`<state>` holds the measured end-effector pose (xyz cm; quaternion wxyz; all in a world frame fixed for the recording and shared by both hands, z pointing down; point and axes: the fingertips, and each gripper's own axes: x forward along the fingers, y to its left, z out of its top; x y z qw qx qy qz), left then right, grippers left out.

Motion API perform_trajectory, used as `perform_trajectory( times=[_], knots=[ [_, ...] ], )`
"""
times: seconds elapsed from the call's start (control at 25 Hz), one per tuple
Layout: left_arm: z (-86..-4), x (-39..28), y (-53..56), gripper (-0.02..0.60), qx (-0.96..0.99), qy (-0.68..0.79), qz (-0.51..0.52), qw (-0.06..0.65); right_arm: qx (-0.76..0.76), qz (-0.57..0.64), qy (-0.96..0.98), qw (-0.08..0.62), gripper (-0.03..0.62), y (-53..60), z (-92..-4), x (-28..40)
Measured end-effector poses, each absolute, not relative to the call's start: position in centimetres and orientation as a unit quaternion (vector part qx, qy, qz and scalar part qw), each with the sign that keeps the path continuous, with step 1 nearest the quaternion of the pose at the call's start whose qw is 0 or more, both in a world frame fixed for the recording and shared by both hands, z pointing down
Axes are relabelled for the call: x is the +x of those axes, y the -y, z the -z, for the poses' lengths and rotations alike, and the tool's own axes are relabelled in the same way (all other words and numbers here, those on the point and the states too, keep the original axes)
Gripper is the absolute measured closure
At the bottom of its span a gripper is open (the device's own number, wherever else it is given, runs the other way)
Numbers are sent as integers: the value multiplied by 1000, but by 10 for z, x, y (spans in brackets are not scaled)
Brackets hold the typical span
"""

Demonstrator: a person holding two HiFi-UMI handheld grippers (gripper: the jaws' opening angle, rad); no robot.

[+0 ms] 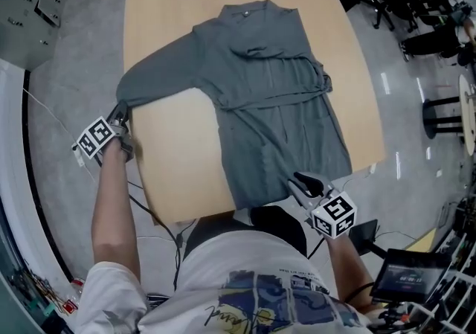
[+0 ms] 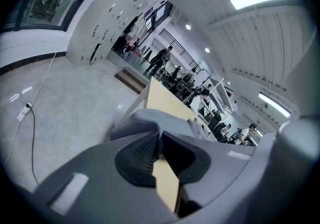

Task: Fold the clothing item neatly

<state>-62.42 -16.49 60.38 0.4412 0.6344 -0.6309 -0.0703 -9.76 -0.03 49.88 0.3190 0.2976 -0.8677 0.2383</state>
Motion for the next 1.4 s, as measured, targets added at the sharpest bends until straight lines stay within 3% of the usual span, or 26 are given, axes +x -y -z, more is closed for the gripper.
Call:
perform_trajectory(
  times=[0.32,0.72,1.4],
  knots=[
    [-537,-602,197,558,676,642,83,353,305,-237,869,310,510,5,-499,-75],
    [-471,-534,238,558,717,626,60,300,288,-234,885,280,510,48,-497,-33],
    [-410,-349,337,558,777,586,-41,224,263,-265,893,252,510,122,-525,62]
  ],
)
